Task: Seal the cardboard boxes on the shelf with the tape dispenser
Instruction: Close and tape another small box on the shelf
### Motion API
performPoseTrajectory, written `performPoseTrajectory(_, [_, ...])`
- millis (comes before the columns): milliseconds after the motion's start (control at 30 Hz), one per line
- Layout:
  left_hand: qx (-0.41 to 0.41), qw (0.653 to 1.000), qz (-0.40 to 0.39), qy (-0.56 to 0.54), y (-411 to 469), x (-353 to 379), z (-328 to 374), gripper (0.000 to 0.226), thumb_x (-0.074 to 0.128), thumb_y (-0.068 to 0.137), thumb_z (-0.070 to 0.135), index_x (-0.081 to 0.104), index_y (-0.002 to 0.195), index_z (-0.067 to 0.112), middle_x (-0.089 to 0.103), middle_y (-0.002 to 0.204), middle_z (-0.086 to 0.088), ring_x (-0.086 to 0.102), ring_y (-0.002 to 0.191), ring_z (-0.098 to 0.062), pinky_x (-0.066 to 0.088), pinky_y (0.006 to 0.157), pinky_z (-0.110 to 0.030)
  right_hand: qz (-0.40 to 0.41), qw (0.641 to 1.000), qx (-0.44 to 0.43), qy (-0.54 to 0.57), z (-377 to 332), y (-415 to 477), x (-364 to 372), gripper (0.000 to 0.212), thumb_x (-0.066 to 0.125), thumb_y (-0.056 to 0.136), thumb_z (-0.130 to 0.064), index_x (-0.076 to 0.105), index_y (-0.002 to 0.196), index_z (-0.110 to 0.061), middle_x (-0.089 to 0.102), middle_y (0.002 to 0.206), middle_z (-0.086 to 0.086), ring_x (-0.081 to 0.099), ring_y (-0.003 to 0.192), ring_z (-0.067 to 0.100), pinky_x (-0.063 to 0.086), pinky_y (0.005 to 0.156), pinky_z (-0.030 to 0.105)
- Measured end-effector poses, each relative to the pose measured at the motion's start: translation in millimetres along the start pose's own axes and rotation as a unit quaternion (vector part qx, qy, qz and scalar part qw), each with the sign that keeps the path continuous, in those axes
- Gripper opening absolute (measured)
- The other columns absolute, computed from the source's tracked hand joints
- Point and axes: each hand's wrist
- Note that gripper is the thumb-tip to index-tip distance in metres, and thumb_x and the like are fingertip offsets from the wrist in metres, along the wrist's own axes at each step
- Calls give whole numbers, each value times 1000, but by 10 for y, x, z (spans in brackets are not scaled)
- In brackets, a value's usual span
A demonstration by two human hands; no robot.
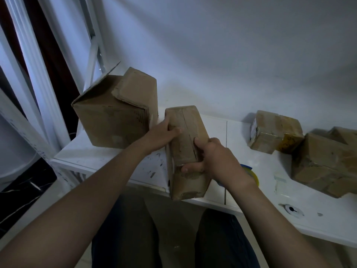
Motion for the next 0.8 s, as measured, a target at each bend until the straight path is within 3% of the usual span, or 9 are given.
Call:
performPoseTrajectory(33, [-7, 998, -29, -64, -174, 11, 19, 68, 58, 98, 44, 31, 155, 19, 53, 142, 2, 58, 115, -7, 52, 93, -26, -2, 1000, -4, 25, 26, 2, -25, 76, 81, 67, -64, 49, 128, -32, 48, 119, 6, 58, 104, 28, 50, 83, 34])
performPoseTrajectory(100, [-17, 992, -99, -81, -483, 57, 44, 61, 67, 93, 39, 44, 147, 24, 62, 126, 10, 61, 95, 7, 52, 80, -15, -27, 998, -12, 57, 85, 6, -73, 85, 86, 70, -51, 45, 143, -33, 51, 132, 6, 56, 115, 27, 46, 90, 32])
performPoseTrajectory(167, [-11, 989, -142, -47, -699, 121, 82, 69, 77, 84, 34, 43, 144, 32, 58, 135, 14, 59, 108, 4, 51, 93, -21, -49, 996, -21, 69, 131, -8, -102, 104, 86, 74, -42, 26, 158, -32, 44, 150, 4, 48, 131, 27, 40, 104, 35])
performPoseTrajectory(233, [6, 992, -123, -5, -767, 189, 124, 81, 85, 77, 29, 38, 142, 37, 53, 139, 14, 53, 124, -7, 45, 106, -30, -48, 996, -32, 72, 158, -14, -114, 107, 86, 76, -39, 20, 160, -31, 41, 154, 4, 44, 135, 26, 36, 108, 33])
performPoseTrajectory(367, [31, 997, -63, 17, -621, 168, 335, 95, 88, 75, 25, 32, 152, 28, 53, 140, 11, 51, 130, -15, 44, 96, -22, 13, 995, -32, 95, 244, 8, -252, 105, 87, 76, -35, 23, 160, -29, 46, 144, 5, 47, 129, 23, 33, 93, 21])
performPoseTrajectory(500, [66, 993, -23, 94, -228, 194, 706, 100, 85, 78, 32, 24, 156, 22, 47, 146, 7, 50, 130, -17, 43, 95, -25, 101, 983, -16, 152, 418, 56, -556, 99, 88, 75, -24, 32, 156, -24, 48, 140, 8, 51, 126, 25, 43, 99, 28])
performPoseTrajectory(667, [136, 981, 36, 135, 454, 424, 1199, 84, 86, 74, 29, 43, 146, 19, 63, 131, -4, 61, 114, -23, 53, 94, -39, 173, 970, 10, 168, 757, 207, -1049, 83, 87, 75, -15, 45, 146, -13, 52, 134, 12, 55, 115, 24, 42, 86, 25])
performPoseTrajectory(800, [147, 983, 33, 106, 906, 726, 1382, 76, 90, 69, 28, 56, 137, 21, 68, 125, 1, 65, 108, -19, 53, 88, -31, 167, 975, 51, 140, 1141, 357, -1288, 81, 86, 76, -14, 46, 146, -10, 53, 138, 14, 55, 122, 30, 43, 90, 29])
Point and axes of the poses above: each hand's wrist, its own y-axis towards the middle knuckle, its own x-axis out of the palm, z = x × y
